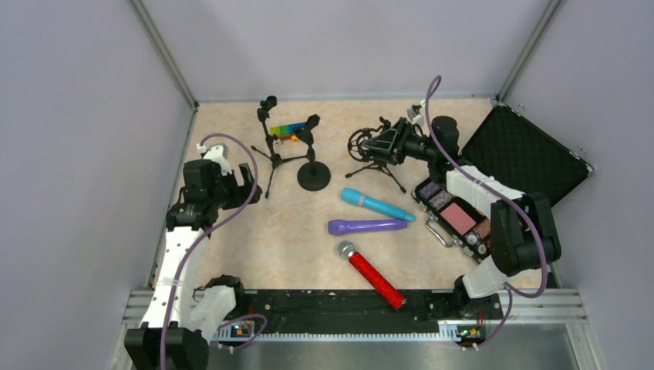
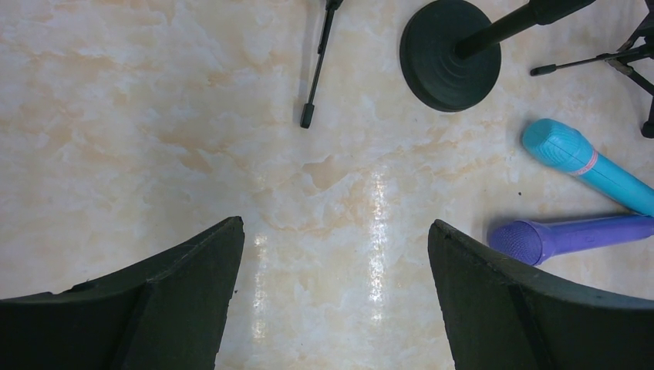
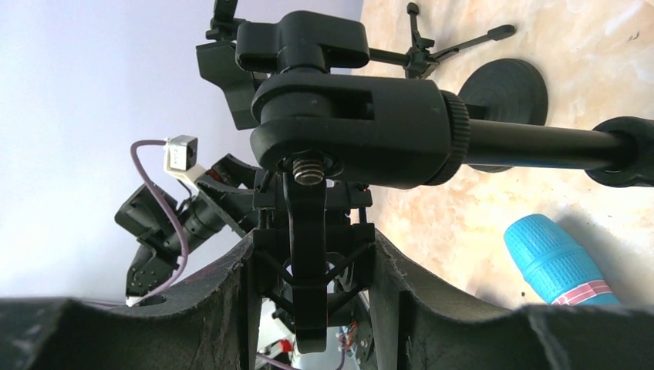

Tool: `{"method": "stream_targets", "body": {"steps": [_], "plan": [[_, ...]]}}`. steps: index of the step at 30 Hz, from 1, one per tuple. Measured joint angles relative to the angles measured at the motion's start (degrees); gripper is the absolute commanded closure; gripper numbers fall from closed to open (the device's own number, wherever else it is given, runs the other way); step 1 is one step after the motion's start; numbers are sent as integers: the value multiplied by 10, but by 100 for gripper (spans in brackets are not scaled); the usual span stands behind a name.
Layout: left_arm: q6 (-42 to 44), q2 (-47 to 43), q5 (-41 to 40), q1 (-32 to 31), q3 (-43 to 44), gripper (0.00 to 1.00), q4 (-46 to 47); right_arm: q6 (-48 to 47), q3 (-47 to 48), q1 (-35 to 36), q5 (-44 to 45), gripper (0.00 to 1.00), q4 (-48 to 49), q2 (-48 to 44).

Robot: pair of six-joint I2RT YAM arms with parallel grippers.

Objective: Attach the microphones to the stand

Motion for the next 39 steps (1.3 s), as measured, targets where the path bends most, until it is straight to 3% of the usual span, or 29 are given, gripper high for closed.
{"method": "stream_targets", "body": {"steps": [6, 10, 18, 24, 32, 39], "plan": [[-16, 2, 20, 0, 8, 7, 3, -12, -1, 0, 3, 66, -3, 0], [-31, 11, 40, 0, 36, 7, 11, -26, -2, 1, 5, 58, -5, 0], [-43, 27, 62, 0, 127, 7, 38, -74, -15, 1, 34, 24, -43, 5], [-58, 1, 66, 0, 110, 5, 105, -124, -16, 1, 72, 5, -93, 0], [-66, -22, 80, 0, 62, 6, 144, -232, 1, 1, 174, 3, -230, -58], [-71, -26, 90, 0, 46, 6, 148, -291, 35, 1, 228, 14, -302, -62]]}}
